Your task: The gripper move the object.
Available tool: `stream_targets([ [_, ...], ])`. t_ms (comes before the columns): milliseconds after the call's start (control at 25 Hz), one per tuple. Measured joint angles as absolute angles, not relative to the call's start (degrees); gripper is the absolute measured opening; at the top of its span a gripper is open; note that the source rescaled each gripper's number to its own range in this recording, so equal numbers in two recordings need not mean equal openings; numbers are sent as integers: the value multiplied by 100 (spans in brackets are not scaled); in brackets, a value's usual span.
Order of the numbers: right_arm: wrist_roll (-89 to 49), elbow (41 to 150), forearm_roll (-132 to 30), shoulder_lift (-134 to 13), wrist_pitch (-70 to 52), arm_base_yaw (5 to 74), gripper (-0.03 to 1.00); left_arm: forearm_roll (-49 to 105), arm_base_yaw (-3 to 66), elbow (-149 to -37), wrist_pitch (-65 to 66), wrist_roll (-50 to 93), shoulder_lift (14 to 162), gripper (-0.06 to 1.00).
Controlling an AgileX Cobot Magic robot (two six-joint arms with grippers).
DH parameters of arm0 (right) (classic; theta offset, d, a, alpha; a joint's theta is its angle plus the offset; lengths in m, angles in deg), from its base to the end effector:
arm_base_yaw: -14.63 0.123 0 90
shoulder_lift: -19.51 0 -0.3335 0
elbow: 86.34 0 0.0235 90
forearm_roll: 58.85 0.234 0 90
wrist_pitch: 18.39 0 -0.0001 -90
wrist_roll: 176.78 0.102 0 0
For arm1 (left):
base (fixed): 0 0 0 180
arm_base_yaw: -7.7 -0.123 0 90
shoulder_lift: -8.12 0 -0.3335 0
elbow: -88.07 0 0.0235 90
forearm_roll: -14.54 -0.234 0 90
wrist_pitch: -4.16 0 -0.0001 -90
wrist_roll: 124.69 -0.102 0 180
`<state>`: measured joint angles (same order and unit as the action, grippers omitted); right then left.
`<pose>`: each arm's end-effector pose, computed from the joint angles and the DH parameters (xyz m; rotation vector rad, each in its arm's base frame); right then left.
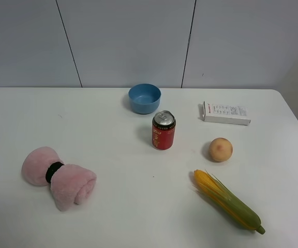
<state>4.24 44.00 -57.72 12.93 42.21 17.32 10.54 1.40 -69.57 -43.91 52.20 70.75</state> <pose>-0.0589 -0.0010 0.2647 -0.0306 2.0395 0.0642 0.1507 0.0220 0.3935 -0.0367 2.3255 0.1665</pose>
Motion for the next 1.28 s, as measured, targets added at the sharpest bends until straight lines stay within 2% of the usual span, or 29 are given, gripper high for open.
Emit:
stream_targets([
  [320, 424, 4400, -5772, 1293, 4221, 1732, 100, 1130, 55, -5684, -4784, 5233, 3843, 100],
  [600, 424, 4400, -5772, 1293, 4221, 1732, 100, 1130, 55, -5115, -5267, 5191, 2191, 100],
  [880, 424, 4400, -5772, 1293, 4221, 1732, 100, 1454, 55, -4426, -5369, 5191, 1515, 100],
  [1280, 424, 4400, -5772, 1293, 4221, 1732, 100, 1490, 55, -4264, -5607, 5217, 1451, 100],
])
